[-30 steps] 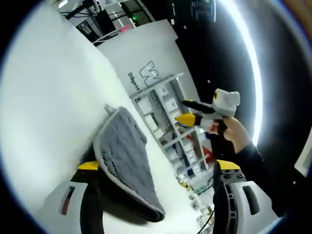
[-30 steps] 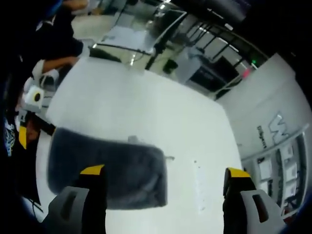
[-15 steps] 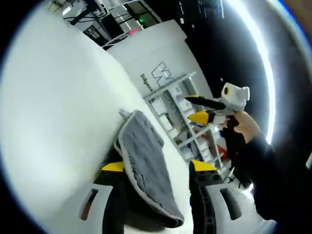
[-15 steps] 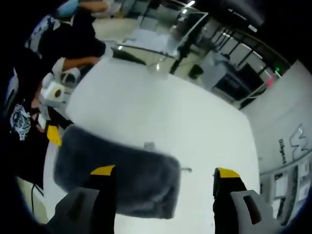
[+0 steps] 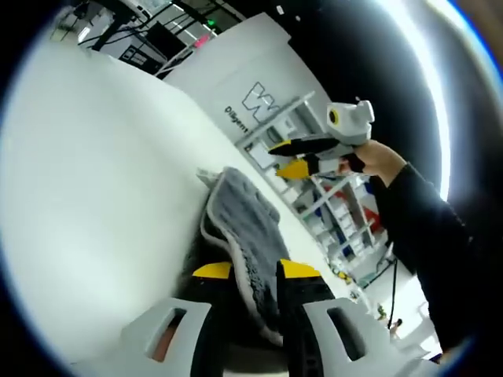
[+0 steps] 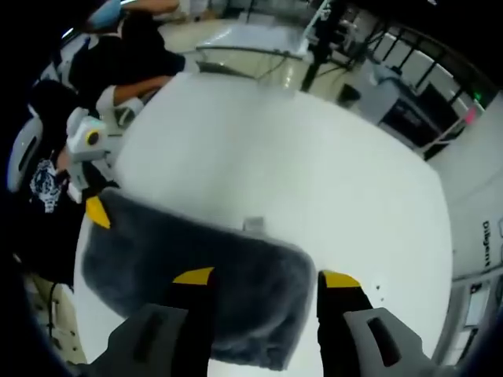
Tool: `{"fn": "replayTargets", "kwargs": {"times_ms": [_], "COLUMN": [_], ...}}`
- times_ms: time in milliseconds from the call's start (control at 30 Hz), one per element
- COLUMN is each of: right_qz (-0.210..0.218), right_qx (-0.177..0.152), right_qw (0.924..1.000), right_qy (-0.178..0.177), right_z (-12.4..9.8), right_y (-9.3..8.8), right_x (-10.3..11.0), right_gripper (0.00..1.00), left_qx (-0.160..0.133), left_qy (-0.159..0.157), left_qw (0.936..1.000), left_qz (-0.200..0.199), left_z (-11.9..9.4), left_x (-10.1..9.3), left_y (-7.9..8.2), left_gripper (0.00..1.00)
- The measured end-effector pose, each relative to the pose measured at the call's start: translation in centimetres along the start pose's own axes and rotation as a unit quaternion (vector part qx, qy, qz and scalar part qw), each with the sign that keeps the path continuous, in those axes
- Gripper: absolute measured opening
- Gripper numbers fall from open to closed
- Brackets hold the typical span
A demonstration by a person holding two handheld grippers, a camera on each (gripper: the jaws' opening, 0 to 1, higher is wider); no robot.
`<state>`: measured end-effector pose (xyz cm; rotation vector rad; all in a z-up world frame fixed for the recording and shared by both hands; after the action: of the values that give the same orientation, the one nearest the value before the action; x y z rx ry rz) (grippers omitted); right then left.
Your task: Open the folded towel by lifting each exposed corner and separating the folded layers until the towel lies flat within the target outline without major curled edges
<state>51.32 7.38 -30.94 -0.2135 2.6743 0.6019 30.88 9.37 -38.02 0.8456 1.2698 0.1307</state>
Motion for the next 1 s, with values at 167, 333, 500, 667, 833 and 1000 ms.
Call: {"fn": "replayTargets", "kwargs": {"times_ms": [167,333,500,667,833,1000], "right_qz": [-0.005,-0.006,0.011,0.014,-0.005,-0.042], "right_qx": [0.01,0.017,0.029,0.052,0.07,0.084], "right_qw": [0.9998,0.9995,0.9981,0.9973,0.9959,0.9946], "right_qy": [0.015,0.026,0.054,0.05,0.056,0.044], "right_z": [1.6,2.7,3.5,4.7,6.1,7.4], "right_y": [0.0,0.2,0.0,-1.2,-1.9,-1.5], "right_x": [0.0,-0.6,-0.8,-1.9,-1.5,-2.1], "right_gripper": [0.47,0.43,0.37,0.28,0.28,0.28], "left_qx": [0.01,0.014,0.026,0.04,0.051,0.063], "left_qy": [-0.007,-0.017,-0.04,-0.06,-0.07,-0.071], "left_qw": [0.9998,0.9997,0.9987,0.9971,0.9956,0.9945], "left_qz": [0.015,0.011,0.015,0.026,0.037,0.045], "left_z": [0.2,0.2,0.2,0.6,0.8,0.8], "left_x": [0.1,-0.1,-0.8,-1.5,-1.7,-1.5], "left_y": [-0.1,-0.1,0.0,-0.2,-0.4,-0.5], "left_gripper": [0.08,0.06,0.05,0.04,0.04,0.04]}}
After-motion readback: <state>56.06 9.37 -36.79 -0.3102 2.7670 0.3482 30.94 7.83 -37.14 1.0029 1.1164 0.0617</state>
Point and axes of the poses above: the point that each gripper's makers call its tool centre point, and the gripper's own axes: z roughly forward along the fingers, x roughly to its left, y roughly out of its top, the point moved 2 cm from there along -z, roughly backward along the fingers, and after that the axes turned 15 degrees about -y, right-handed, at the moved point
